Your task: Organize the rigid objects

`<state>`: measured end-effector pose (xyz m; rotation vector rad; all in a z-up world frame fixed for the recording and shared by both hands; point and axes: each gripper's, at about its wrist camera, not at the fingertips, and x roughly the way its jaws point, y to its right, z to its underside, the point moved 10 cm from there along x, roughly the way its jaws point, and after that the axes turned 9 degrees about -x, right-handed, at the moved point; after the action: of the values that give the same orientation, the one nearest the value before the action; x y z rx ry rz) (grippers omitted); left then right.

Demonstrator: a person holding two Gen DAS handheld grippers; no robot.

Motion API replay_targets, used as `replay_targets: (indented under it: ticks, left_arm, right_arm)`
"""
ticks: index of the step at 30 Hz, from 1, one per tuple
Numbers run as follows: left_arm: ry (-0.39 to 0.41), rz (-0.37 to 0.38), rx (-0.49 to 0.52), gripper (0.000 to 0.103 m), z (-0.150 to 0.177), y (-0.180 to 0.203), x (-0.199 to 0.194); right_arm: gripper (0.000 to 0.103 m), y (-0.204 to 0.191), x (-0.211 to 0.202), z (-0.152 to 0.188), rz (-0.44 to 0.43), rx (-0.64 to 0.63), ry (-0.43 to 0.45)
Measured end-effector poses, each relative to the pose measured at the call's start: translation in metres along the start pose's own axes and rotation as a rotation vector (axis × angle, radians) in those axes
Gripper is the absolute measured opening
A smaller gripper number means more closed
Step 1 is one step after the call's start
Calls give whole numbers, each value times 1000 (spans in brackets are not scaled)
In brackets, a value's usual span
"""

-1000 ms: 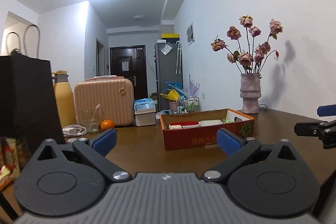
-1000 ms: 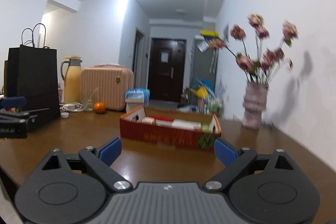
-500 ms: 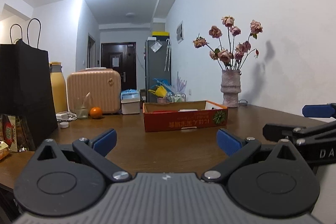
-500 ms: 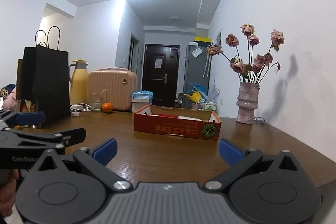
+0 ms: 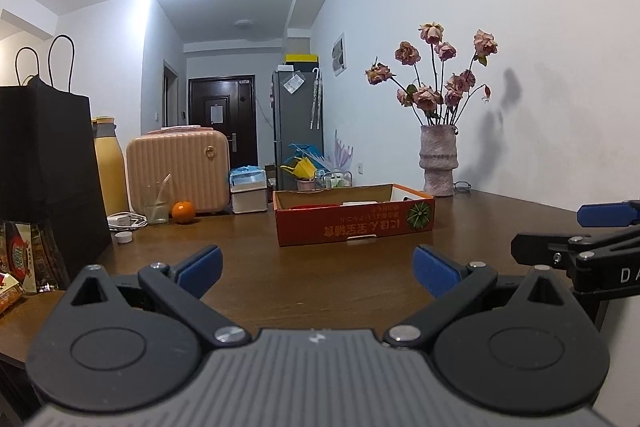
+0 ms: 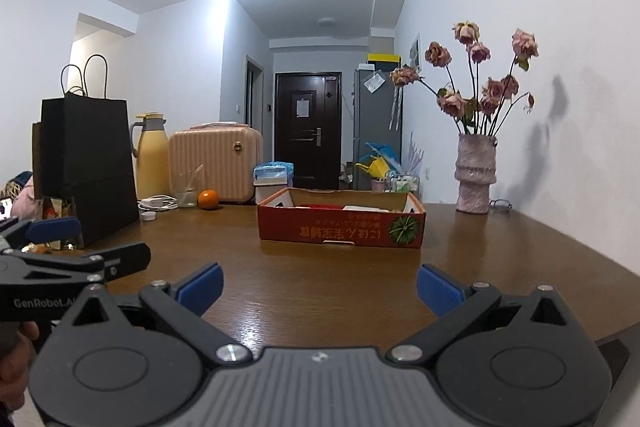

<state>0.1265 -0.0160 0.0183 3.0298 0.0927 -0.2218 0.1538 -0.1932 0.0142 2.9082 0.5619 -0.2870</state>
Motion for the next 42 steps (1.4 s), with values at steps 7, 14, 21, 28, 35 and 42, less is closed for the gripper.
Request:
replay_targets:
  ticks: [7,14,21,28,35,42]
  left_arm:
    - [1,-7,0,103,0,0,1]
    - [-5,-4,13,103,2,2,2]
    - [0,-7,13,103,2,1,1]
    - [-8,0,22,103,4,3,1]
    - [-4,0,23,103,2,3,1]
    - [-6,2,24,103,3,4,0]
  right_arm:
    - [103,6,-1,2,39,7,4]
    - [103,7,-1,4,41,13,1]
    - [103,9,-1,5,47,17,-2]
    - [103,10,-2,5,50,15,-3]
    - [103,10,-3,5,51,17,-2]
    - [103,11,-2,6,54,20,-6]
